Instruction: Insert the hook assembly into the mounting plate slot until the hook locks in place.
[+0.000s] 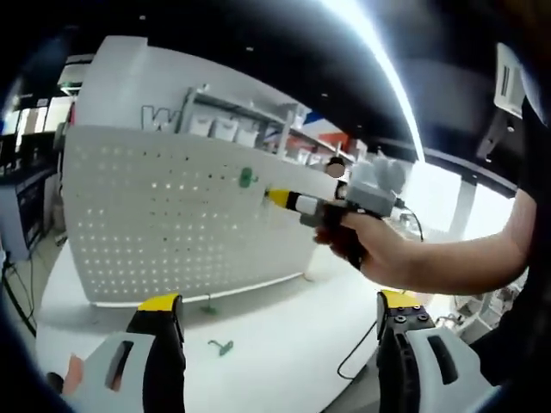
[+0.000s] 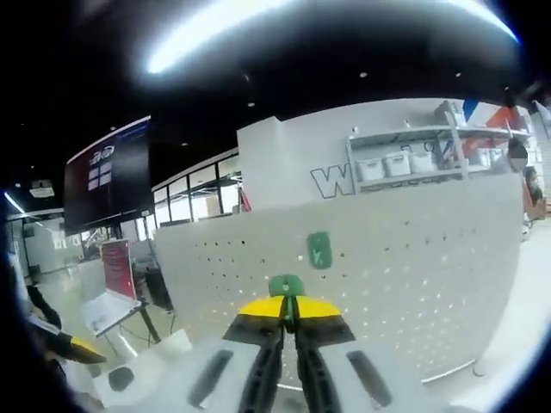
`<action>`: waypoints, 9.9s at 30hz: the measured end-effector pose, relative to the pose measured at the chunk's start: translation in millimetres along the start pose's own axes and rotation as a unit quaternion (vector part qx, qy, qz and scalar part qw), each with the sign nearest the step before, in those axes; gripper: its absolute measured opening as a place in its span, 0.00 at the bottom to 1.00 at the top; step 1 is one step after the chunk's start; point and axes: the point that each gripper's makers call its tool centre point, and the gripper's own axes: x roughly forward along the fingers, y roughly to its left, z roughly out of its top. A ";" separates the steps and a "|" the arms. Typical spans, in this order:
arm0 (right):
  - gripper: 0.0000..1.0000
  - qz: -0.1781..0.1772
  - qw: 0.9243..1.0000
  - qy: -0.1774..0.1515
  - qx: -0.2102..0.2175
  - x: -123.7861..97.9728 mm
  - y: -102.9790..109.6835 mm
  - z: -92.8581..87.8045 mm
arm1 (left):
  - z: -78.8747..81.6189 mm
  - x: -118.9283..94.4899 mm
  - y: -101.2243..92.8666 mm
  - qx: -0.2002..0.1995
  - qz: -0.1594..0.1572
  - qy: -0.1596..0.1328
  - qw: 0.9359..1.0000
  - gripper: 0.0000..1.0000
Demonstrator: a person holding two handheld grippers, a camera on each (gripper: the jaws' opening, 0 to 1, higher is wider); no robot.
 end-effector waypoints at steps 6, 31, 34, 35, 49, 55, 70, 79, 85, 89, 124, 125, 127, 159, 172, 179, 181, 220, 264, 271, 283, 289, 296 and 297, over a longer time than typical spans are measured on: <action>0.01 -0.016 1.000 -0.011 0.000 13.7 -15.1 9.8 | -2.1 1.0 8.1 0.001 0.010 0.003 1.000 0.94; 0.01 -0.079 0.996 -0.034 -0.020 50.6 -62.8 30.8 | 4.2 -2.9 25.4 -0.005 0.027 -0.002 1.000 0.91; 0.01 -0.084 0.996 -0.038 -0.015 51.7 -64.7 32.0 | 2.1 -4.7 28.2 -0.006 0.030 -0.001 1.000 0.91; 0.01 -0.087 0.995 -0.040 -0.017 52.0 -65.0 32.8 | 1.3 -5.5 29.8 -0.008 0.033 -0.001 0.999 0.91; 0.01 -0.097 0.994 -0.043 -0.025 52.4 -70.4 31.0 | 0.2 -3.9 33.3 -0.011 0.038 0.001 0.999 0.90; 0.01 -0.094 0.994 -0.040 -0.025 54.0 -71.1 28.7 | -0.4 -3.2 34.1 -0.013 0.038 0.003 0.999 0.90; 0.06 -0.100 0.994 -0.013 -0.033 56.1 -71.2 27.0 | -4.4 -6.6 30.7 -0.016 0.038 0.003 0.999 0.90; 0.13 -0.097 0.994 -0.034 -0.028 46.5 -68.7 41.0 | -0.7 -14.1 30.1 -0.015 0.041 -0.003 0.999 0.92; 0.16 -0.092 0.995 -0.036 -0.033 35.2 -66.7 45.0 | -6.3 -18.5 28.9 -0.023 0.042 0.000 0.999 0.93; 0.17 -0.077 0.996 -0.007 -0.053 24.1 -64.8 31.0 | -13.5 -21.6 28.1 -0.030 0.045 0.005 0.999 0.93; 0.27 0.054 0.967 0.228 -0.098 -151.3 -28.0 -140.3 | -65.6 -40.2 15.0 -0.026 0.056 0.083 0.995 0.99; 0.27 0.053 0.968 0.226 -0.098 -154.4 -27.8 -140.6 | -67.4 -41.7 14.7 -0.028 0.056 0.087 0.994 0.99; 0.29 0.054 0.967 0.231 -0.091 -162.8 -26.1 -144.5 | -72.1 -45.9 12.5 -0.032 0.053 0.096 0.993 0.99; 0.34 0.182 0.908 0.372 -0.065 -225.9 7.2 -202.6 | -105.2 -66.1 11.5 -0.057 0.067 0.139 0.986 0.98; 0.31 0.202 0.895 0.395 -0.039 -152.7 8.2 -226.1 | -110.7 -64.7 23.4 -0.082 0.080 0.134 0.984 0.97; 0.30 0.202 0.893 0.401 -0.028 -107.7 8.2 -235.4 | -111.4 -61.5 31.9 -0.091 0.090 0.136 0.982 0.96; 0.30 0.196 0.893 0.404 -0.019 -92.1 6.8 -240.2 | -111.2 -60.4 35.7 -0.093 0.093 0.137 0.982 0.96; 0.17 0.211 0.865 0.440 -0.113 87.5 10.3 -294.3 | -118.3 -49.0 80.4 -0.129 0.121 0.140 0.974 0.93; 0.00 0.207 0.922 0.319 -0.071 69.5 40.4 -205.4 | -79.9 -51.7 74.0 -0.107 0.109 0.103 0.983 0.93; 0.00 0.203 0.935 0.284 -0.067 59.7 43.5 -167.0 | -69.8 -53.5 72.5 -0.101 0.105 0.092 0.985 0.92; 0.00 0.210 0.949 0.233 -0.034 1.9 65.5 -121.8 | -49.6 -42.6 53.2 -0.085 0.081 0.081 0.990 0.90; 0.00 0.214 0.952 0.218 -0.024 -25.8 78.7 -110.3 | -55.5 -41.6 51.5 -0.090 0.083 0.079 0.989 0.87; 0.00 0.206 0.958 0.200 0.016 -59.1 93.3 -102.7 | -59.0 -40.5 49.4 -0.095 0.089 0.077 0.988 0.87; 0.00 0.204 0.959 0.198 0.021 -62.9 94.3 -102.0 | -58.6 -40.2 50.7 -0.092 0.096 0.075 0.988 0.88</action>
